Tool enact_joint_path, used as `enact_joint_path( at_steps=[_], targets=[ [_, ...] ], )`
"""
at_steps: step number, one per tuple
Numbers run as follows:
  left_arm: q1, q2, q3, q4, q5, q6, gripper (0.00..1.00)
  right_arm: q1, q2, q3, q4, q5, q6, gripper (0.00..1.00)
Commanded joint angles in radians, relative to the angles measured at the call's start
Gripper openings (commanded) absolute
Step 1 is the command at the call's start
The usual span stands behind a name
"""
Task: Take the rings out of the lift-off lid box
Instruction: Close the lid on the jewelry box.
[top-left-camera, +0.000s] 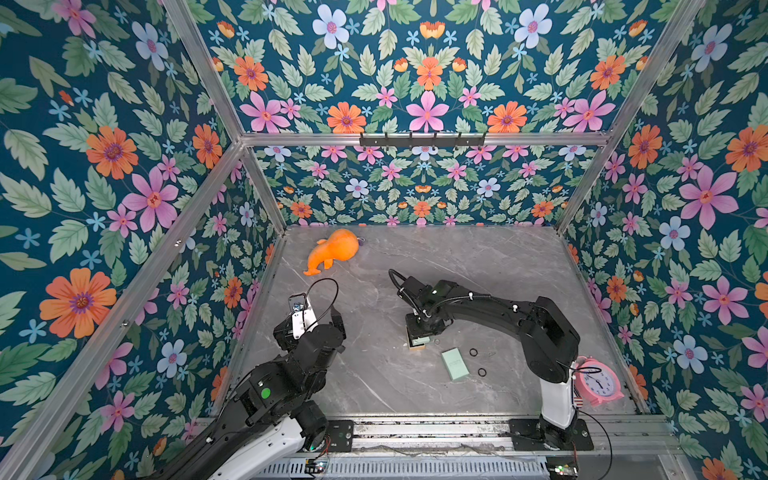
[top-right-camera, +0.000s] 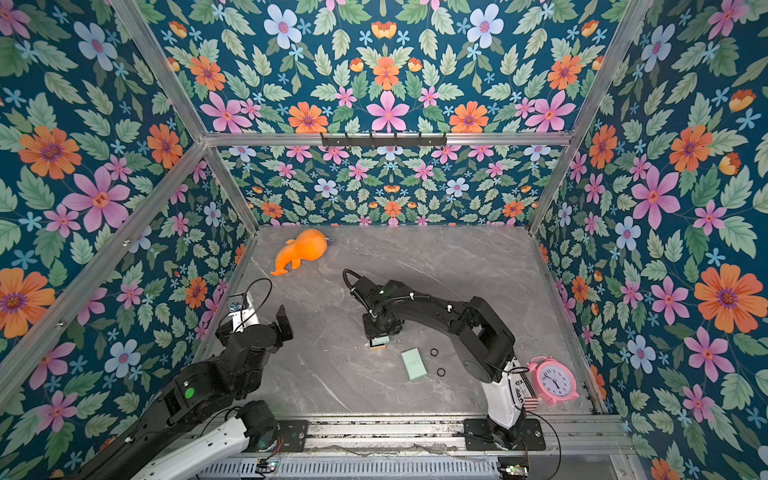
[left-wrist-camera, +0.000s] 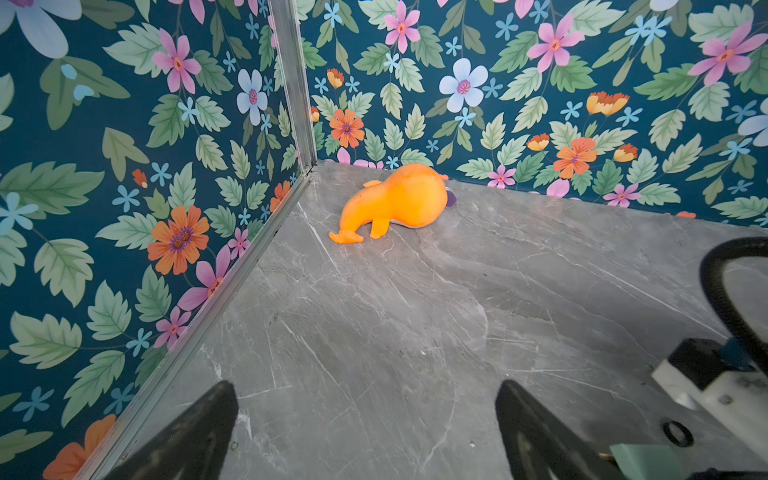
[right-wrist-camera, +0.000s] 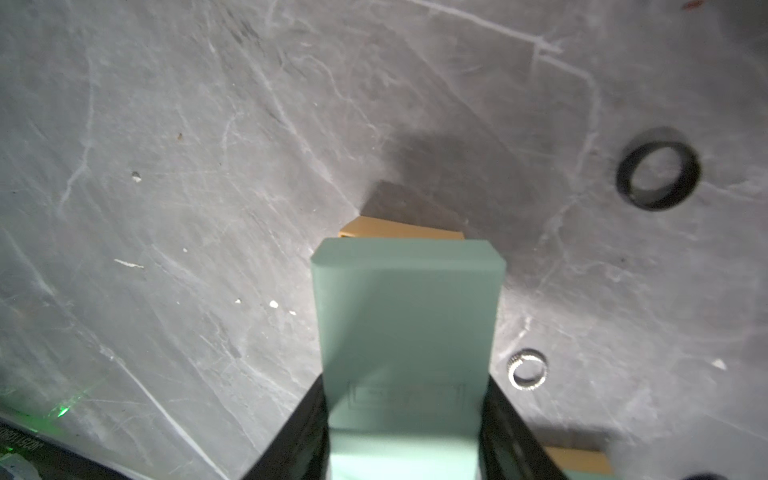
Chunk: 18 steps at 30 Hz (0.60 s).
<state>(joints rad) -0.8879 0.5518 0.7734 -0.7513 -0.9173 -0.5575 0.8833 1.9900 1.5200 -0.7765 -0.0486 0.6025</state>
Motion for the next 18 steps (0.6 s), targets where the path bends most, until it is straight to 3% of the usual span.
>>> enact_joint_path(
  at_steps=[1,18],
  targets=[
    [0.003,-0.007,-0.003,0.021,-0.008,0.020,1.00,0.001,0.022,0.018,-0.036,0.011,0.009,0.45],
    [0.019,-0.002,-0.003,0.027,0.003,0.030,0.99,0.018,0.030,0.052,-0.074,0.024,0.051,0.44]
  ],
)
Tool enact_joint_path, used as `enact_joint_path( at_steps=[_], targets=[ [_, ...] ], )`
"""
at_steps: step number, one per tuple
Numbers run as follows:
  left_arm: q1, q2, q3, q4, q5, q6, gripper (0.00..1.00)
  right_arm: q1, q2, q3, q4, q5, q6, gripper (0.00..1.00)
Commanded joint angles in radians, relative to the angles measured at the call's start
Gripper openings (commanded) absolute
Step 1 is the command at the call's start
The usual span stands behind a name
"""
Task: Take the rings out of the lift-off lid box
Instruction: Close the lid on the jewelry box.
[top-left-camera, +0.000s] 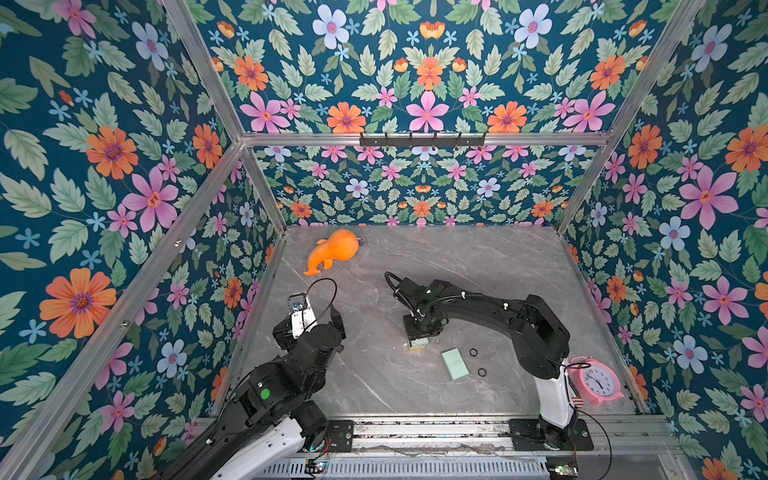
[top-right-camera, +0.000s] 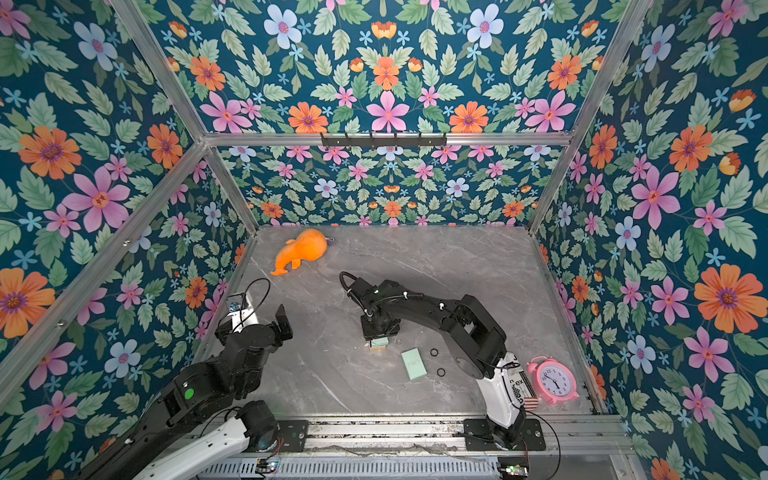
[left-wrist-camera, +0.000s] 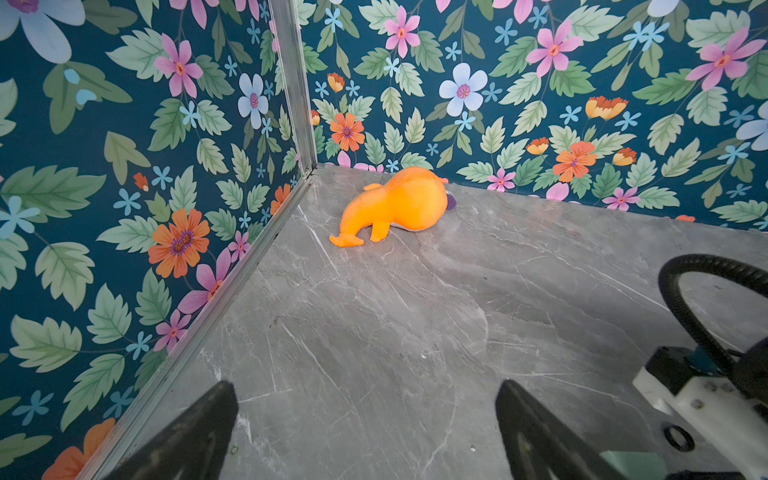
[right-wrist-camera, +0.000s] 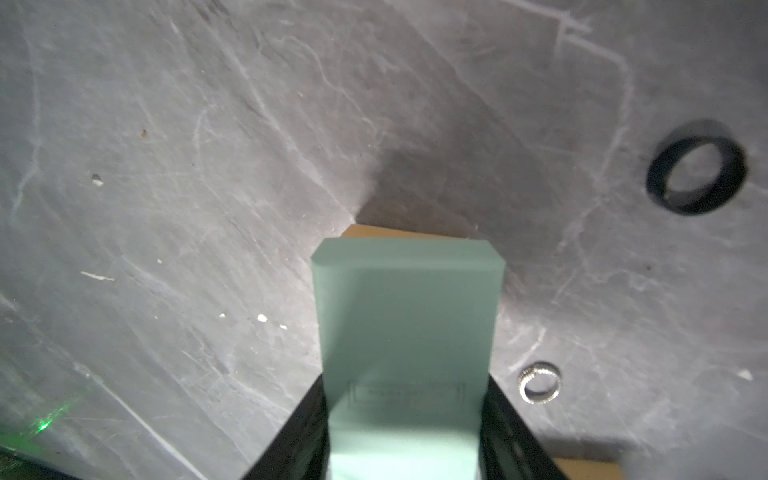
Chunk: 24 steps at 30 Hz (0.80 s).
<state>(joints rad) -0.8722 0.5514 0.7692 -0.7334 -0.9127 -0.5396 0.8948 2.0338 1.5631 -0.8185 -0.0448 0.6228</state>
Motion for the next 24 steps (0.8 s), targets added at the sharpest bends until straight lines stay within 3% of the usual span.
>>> enact_joint_path(
  at_steps=[1,15,24],
  targets=[
    [0.003,-0.003,0.001,0.009,-0.002,0.012,0.99,0.010,-0.011,0.011,-0.035,0.021,0.037,0.44],
    [0.013,0.000,0.001,0.009,0.006,0.012,0.99,0.023,0.036,0.033,-0.054,0.057,0.041,0.44],
    [0.023,0.000,-0.001,0.012,0.014,0.013,1.00,0.041,-0.013,0.040,-0.052,0.047,0.022,0.44]
  ],
)
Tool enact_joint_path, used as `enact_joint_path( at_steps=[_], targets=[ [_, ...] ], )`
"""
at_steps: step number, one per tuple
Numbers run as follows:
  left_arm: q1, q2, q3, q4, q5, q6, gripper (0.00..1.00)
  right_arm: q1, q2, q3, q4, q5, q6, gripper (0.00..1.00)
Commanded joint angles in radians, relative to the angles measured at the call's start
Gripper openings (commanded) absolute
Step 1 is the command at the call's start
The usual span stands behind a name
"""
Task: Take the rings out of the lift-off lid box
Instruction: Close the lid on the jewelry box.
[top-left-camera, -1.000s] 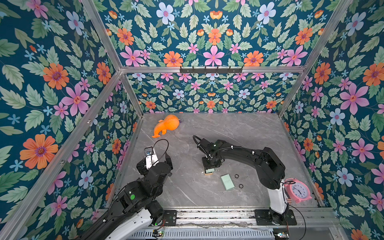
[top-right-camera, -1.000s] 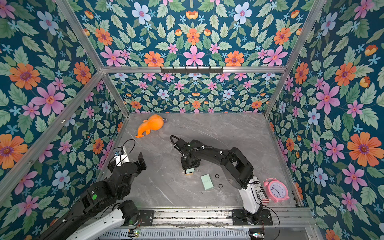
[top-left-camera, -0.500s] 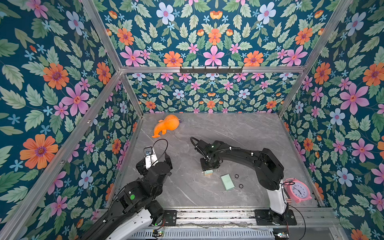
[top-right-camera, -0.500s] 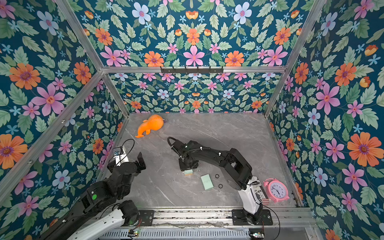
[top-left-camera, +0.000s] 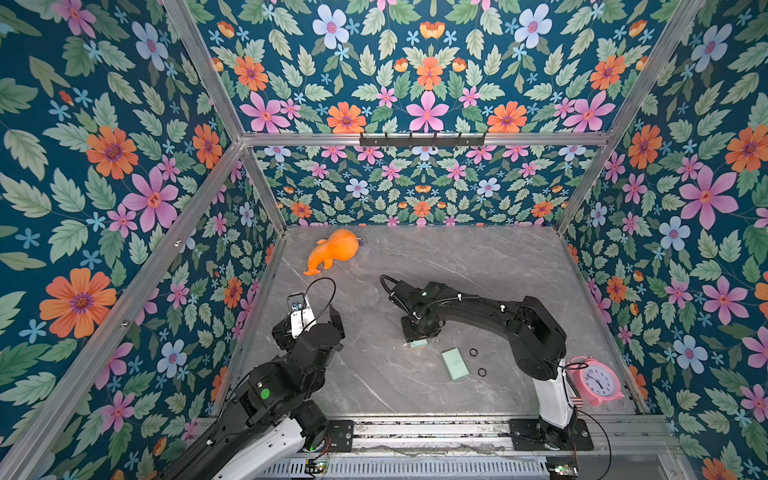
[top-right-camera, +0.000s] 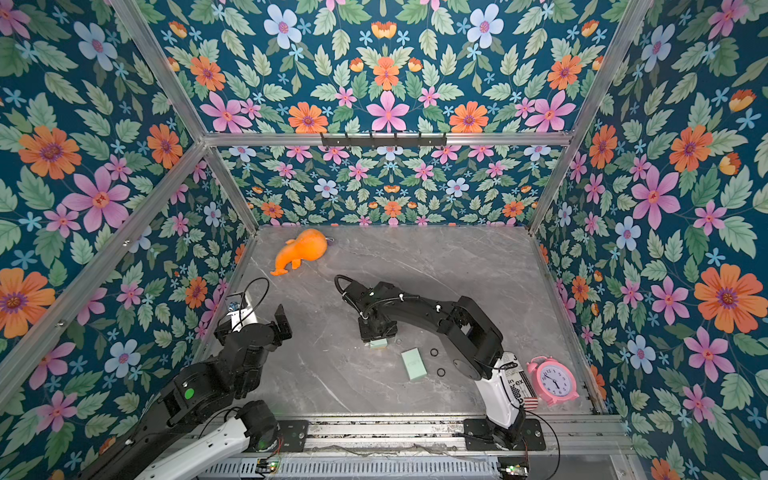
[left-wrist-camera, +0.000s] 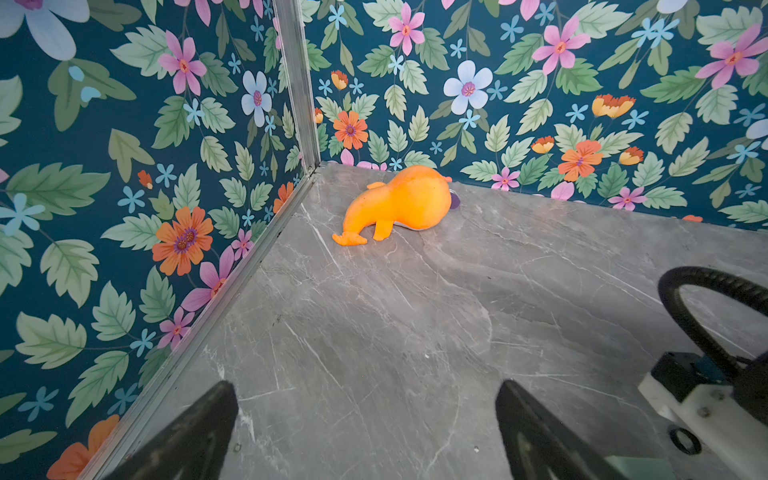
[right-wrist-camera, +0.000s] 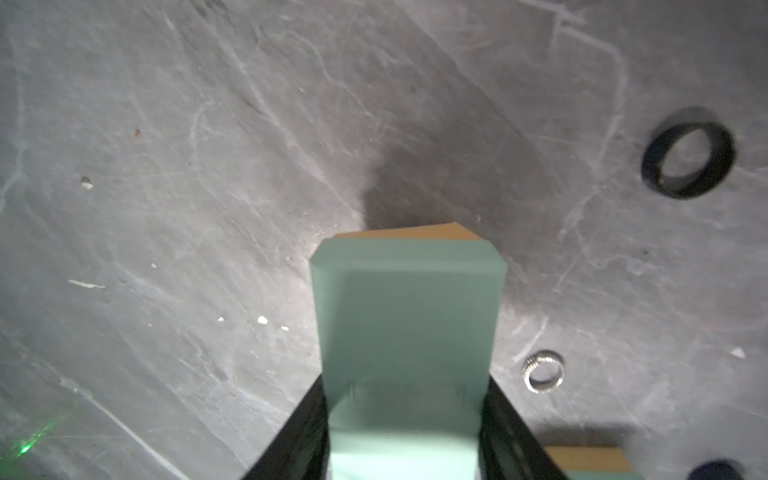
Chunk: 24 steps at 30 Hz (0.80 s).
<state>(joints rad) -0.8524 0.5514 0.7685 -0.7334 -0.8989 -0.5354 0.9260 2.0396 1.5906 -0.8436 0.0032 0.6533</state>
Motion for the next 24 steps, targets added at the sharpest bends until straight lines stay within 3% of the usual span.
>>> enact_joint_path(
  at_steps=[1,24],
  targets=[
    [0.004,0.002,-0.001,0.012,0.002,0.009,1.00,0.012,-0.020,0.017,-0.032,0.002,-0.009,0.44],
    [0.036,0.003,-0.009,0.026,0.039,0.019,0.99,-0.001,0.034,0.039,-0.044,-0.003,-0.043,0.44]
  ],
)
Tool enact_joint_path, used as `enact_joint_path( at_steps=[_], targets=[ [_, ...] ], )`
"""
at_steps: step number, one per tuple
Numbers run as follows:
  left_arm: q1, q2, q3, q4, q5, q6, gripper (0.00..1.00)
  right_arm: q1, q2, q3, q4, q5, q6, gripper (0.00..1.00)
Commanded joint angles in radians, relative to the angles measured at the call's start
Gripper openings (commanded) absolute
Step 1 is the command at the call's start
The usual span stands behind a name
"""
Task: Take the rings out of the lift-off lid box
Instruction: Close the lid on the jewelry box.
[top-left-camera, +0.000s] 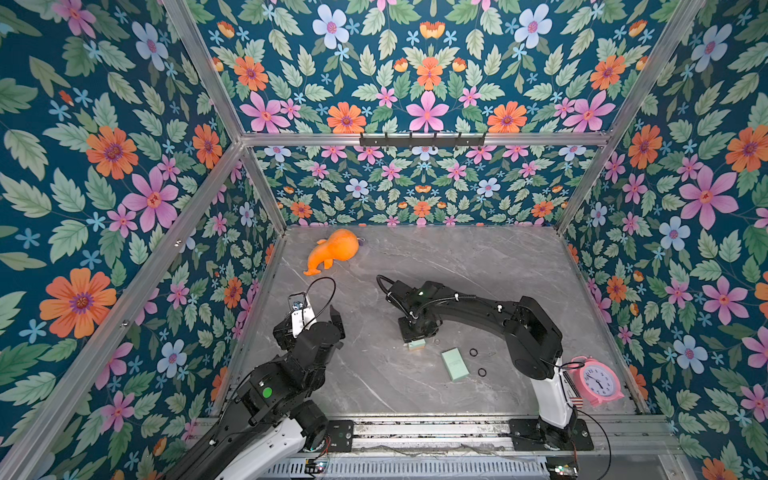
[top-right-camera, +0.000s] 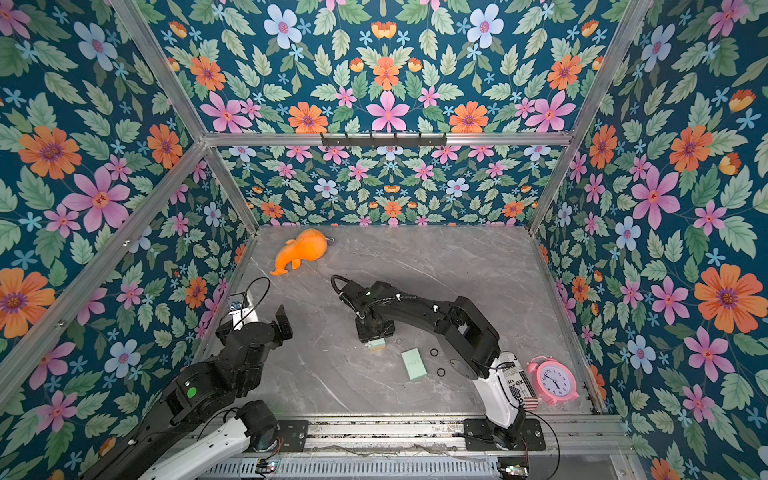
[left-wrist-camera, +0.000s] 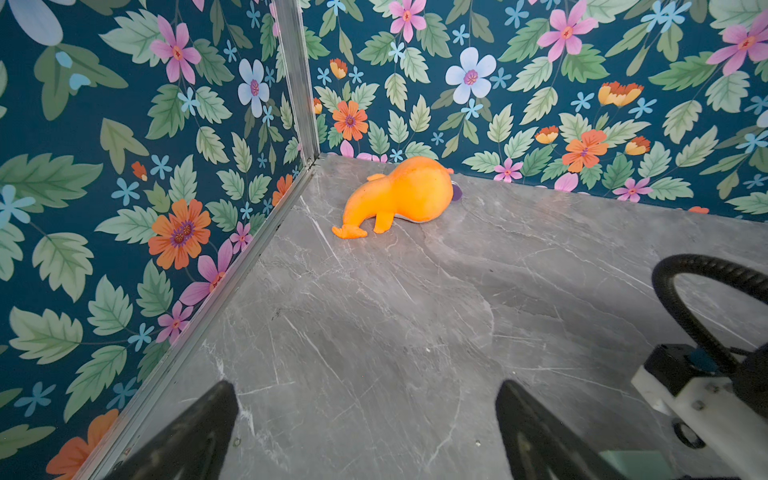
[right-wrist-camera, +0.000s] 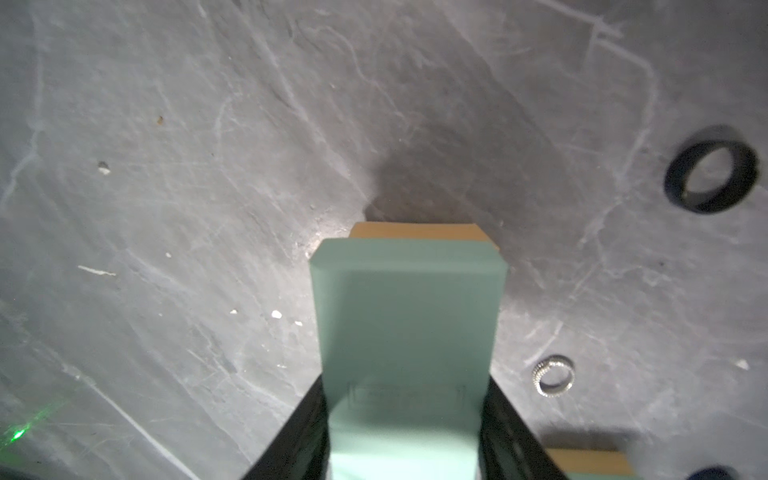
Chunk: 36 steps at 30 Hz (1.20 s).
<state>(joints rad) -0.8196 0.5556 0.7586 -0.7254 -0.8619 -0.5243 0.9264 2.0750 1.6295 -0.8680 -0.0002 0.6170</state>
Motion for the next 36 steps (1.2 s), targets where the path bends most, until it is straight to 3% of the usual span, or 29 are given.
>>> enact_joint_path(
  at_steps=[1,36],
  targets=[
    [0.003,0.000,0.001,0.020,0.003,0.009,0.99,-0.002,-0.001,0.001,-0.020,0.000,-0.007,0.44],
    [0.030,0.009,-0.002,0.029,0.027,0.018,1.00,-0.023,-0.014,0.007,-0.028,-0.001,-0.023,0.44]
  ],
)
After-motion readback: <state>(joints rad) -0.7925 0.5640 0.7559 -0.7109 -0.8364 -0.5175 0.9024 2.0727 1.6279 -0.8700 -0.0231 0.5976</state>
